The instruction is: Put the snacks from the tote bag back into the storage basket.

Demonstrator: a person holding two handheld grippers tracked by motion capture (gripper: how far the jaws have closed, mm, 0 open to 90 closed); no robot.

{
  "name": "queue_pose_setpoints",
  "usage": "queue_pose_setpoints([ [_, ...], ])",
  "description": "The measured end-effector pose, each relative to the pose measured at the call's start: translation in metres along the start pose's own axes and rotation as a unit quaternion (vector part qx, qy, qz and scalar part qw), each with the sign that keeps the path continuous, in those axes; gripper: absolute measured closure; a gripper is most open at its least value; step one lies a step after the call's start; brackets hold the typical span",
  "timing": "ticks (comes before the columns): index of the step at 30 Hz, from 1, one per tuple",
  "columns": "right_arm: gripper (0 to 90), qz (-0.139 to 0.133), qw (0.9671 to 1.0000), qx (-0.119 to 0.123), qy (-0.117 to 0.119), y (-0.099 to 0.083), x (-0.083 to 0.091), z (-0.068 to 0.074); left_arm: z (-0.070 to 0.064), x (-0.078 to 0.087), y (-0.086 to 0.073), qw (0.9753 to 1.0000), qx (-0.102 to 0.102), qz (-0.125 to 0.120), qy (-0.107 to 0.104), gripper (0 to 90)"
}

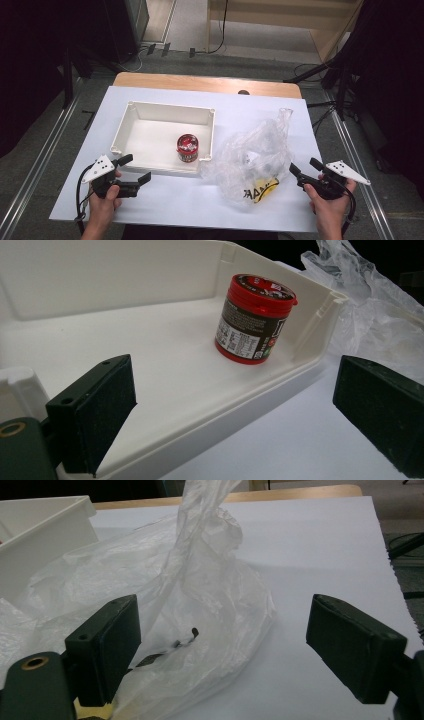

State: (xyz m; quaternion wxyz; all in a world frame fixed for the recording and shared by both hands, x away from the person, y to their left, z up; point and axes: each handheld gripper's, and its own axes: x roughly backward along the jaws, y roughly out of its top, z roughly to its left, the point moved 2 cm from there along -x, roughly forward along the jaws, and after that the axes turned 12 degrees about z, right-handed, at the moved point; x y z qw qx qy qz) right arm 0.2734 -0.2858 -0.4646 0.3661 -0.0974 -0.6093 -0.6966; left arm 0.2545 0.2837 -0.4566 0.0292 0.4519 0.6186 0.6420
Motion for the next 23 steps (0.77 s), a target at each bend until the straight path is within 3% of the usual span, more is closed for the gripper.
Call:
queue_pose_setpoints([
  [6, 14.8, 0.005, 0.9999, -0.006, -0.007, -0.004, -0.002, -0.006, 0.003, -0.002, -0.003, 1.0, 0.004, 0.004, 0.007, 3.7],
  [15, 14.8, 0.02, 0.9998, 0.002, -0.003, -0.007, -0.011, -0.001, 0.003, -0.002, -0.003, 0.9999, 0.001, 0.007, 0.007, 3.7],
  [23, 14.8, 0.018, 0.9998, -0.007, -0.005, -0.008, -0.01, -0.004, 0.003, -0.002, -0.003, 1.0, 0.004, 0.004, 0.007, 3.7],
])
